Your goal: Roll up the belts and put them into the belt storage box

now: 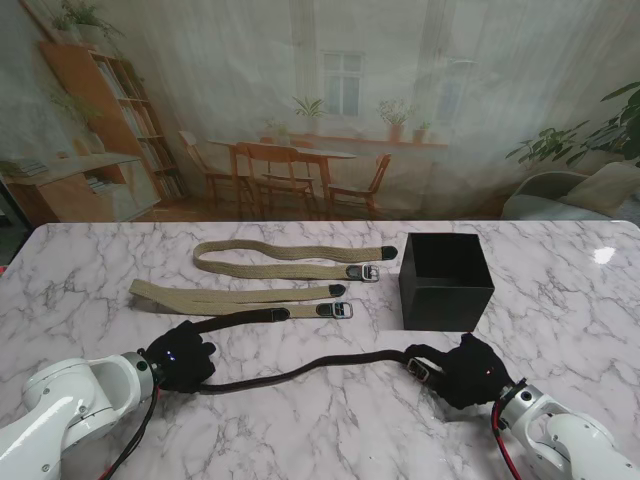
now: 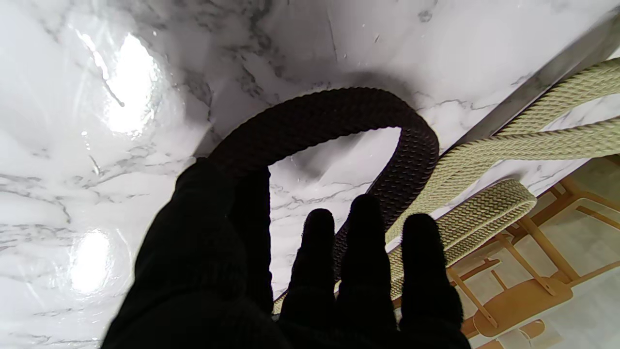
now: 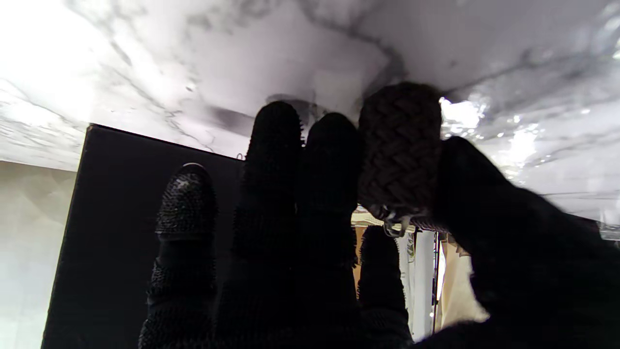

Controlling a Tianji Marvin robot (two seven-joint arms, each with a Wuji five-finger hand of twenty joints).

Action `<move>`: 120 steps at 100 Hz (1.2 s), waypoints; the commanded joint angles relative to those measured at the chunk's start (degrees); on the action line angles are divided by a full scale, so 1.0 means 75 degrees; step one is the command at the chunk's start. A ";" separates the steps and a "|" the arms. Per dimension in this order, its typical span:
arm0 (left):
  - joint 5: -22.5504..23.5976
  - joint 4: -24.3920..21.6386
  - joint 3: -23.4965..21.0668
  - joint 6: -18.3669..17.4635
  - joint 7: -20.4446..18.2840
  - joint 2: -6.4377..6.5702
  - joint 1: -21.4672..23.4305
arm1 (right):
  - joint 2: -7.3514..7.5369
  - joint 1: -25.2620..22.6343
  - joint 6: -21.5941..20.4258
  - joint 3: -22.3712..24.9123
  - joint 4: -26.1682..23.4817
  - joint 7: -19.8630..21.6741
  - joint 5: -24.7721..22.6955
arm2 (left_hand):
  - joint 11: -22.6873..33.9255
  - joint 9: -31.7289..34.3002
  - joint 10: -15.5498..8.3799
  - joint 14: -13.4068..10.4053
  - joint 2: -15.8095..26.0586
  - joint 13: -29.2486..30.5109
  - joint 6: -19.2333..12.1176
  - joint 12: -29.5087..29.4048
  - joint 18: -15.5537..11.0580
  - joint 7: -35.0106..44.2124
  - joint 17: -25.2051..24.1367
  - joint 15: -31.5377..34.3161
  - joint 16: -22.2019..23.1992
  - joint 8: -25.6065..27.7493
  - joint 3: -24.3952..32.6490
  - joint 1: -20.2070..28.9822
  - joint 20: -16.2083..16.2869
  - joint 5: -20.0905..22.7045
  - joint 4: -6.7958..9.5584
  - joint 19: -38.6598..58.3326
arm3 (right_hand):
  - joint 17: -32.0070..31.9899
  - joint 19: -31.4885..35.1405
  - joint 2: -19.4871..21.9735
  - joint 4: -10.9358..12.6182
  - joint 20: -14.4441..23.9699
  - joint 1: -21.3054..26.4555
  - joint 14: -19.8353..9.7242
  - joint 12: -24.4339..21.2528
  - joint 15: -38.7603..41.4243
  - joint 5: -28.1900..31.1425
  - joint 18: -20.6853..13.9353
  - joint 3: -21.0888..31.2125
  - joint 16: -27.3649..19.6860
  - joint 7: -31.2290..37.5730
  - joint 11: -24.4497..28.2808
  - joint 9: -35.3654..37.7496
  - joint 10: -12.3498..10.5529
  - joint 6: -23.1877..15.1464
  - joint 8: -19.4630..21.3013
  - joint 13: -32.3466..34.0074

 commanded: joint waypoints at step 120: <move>-0.0429 -0.0295 -0.0267 -0.0048 0.0434 -0.0085 -0.0115 | -0.0070 -0.0678 -0.1372 0.1209 -0.2189 0.4367 0.0641 | -0.0168 0.0011 0.0066 0.0162 0.1166 0.0062 0.0340 -0.0009 0.0234 -0.1649 -0.0164 -0.0007 0.0017 -0.0253 -0.0416 -0.0811 -0.0017 -0.0209 -0.0019 0.0021 | -0.1520 -0.0883 0.1157 0.1252 0.0264 -0.1655 -0.0687 -0.1792 -0.1430 0.2679 -0.0256 -0.0197 -0.1060 -0.0770 -0.2831 -0.1557 -0.0571 0.2680 0.1518 -0.2216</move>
